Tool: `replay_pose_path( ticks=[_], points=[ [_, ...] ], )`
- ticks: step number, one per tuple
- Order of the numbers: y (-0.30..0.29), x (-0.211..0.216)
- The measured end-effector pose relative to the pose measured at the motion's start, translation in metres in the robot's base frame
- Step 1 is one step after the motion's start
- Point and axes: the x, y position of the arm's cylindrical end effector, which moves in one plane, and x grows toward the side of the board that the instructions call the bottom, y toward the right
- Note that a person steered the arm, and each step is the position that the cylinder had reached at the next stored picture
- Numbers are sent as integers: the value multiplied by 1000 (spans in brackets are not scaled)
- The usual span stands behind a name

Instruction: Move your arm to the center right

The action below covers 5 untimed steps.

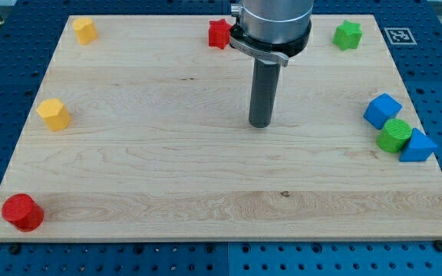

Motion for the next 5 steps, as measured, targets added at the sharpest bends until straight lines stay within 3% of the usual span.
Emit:
replay_pose_path(
  ticks=[2, 4, 5],
  points=[
    [61, -69],
    [76, -72],
    [125, -72]
  ],
)
